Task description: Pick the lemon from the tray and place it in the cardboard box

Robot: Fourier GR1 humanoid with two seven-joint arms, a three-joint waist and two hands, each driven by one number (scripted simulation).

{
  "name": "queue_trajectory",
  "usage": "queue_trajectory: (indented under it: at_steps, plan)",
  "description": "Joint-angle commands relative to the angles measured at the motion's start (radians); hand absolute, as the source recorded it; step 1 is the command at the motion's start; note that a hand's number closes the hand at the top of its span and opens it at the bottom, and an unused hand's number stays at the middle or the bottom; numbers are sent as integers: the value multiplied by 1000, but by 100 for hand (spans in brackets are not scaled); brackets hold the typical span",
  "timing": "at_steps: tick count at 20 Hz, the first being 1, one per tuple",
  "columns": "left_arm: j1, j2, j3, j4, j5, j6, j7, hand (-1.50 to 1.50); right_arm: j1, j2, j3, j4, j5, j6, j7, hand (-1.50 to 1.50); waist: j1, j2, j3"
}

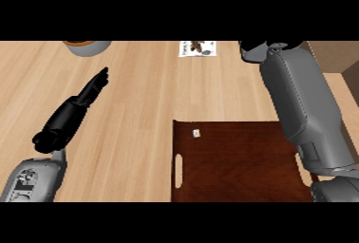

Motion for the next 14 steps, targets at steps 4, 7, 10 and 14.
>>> queue_trajectory:
  at_steps: [4, 7, 10, 14]
  plan:
    - [-22, 23, 44, -11, 23, -8, 34, 0, -32, -129, -104, 72, 22, -166, 129, 150, -15, -3, 1]
    - [33, 25, 35, -6, 11, -19, -15, 0, -18, -143, -110, 56, 24, -191, 166, 150, -26, -9, 0]
    - [50, 8, 21, -27, -8, -2, -18, 0, -33, -236, -153, 114, -8, -182, 124, 150, -24, -8, 0]
    - [23, 3, 29, 16, -9, -6, -42, 0, 5, -296, -147, 185, 3, -137, 96, 150, -27, -5, 0]
